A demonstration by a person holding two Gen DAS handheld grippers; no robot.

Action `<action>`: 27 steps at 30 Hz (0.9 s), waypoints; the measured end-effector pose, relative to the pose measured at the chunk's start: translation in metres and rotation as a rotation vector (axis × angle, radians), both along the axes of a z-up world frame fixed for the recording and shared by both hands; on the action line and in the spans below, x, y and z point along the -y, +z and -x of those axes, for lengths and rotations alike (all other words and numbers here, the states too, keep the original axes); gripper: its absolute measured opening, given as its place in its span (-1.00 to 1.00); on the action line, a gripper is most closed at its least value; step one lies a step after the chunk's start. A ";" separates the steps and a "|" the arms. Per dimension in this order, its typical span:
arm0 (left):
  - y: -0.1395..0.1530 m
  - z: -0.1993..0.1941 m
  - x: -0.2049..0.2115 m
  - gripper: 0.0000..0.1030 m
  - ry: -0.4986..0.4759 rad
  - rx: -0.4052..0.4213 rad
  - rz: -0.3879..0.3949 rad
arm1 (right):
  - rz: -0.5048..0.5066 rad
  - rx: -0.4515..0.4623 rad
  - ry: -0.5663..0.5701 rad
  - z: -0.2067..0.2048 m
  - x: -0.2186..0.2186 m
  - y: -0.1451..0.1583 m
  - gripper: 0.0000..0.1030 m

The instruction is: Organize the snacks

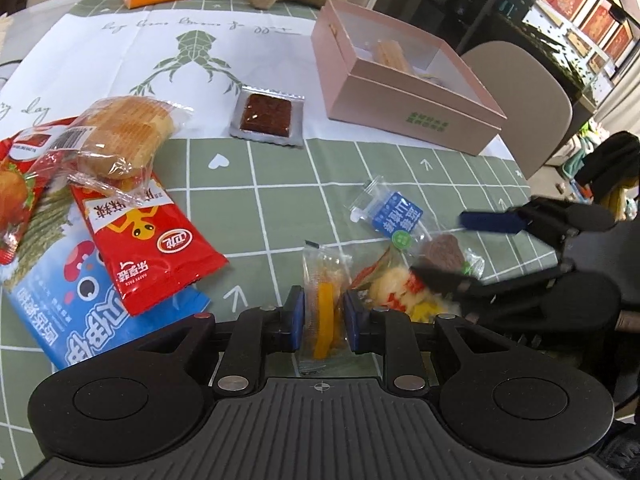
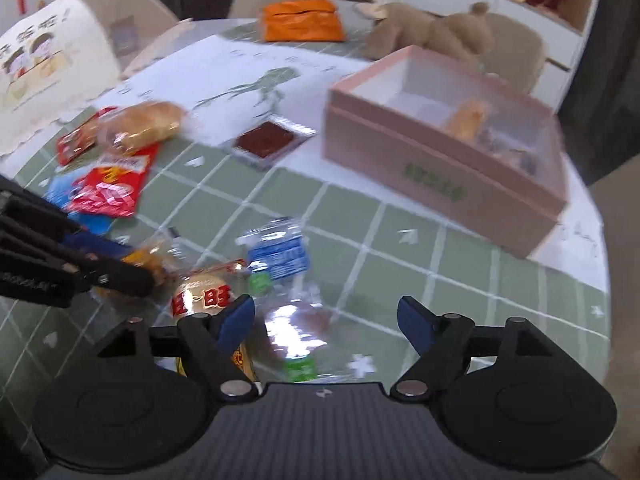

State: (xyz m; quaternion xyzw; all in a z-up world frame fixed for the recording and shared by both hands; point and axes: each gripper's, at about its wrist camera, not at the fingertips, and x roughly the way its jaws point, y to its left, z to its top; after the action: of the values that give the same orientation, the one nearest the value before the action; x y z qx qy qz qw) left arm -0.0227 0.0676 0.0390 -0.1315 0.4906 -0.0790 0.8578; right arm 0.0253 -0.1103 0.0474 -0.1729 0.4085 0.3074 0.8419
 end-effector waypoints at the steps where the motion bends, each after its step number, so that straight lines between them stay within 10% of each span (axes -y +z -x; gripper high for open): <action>1: 0.000 0.000 -0.001 -0.51 0.003 0.000 0.005 | 0.006 -0.004 0.025 0.002 -0.004 -0.002 0.41; 6: -0.003 0.000 -0.002 -0.51 -0.019 -0.006 0.068 | 0.008 -0.011 0.045 0.011 -0.010 0.000 -0.31; 20: 0.001 -0.007 0.037 -0.53 -0.149 0.005 -0.079 | -0.083 -0.020 -0.195 -0.002 0.068 0.048 -0.32; 27: 0.028 -0.017 0.034 -0.54 -0.180 0.090 -0.014 | -0.101 0.096 -0.287 -0.002 0.106 0.097 -0.32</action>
State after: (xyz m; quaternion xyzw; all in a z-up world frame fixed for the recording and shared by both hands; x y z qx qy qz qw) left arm -0.0058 0.0332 0.0666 -0.0775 0.4619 -0.1580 0.8693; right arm 0.0271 -0.2168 0.1447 -0.0846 0.3721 0.1958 0.9033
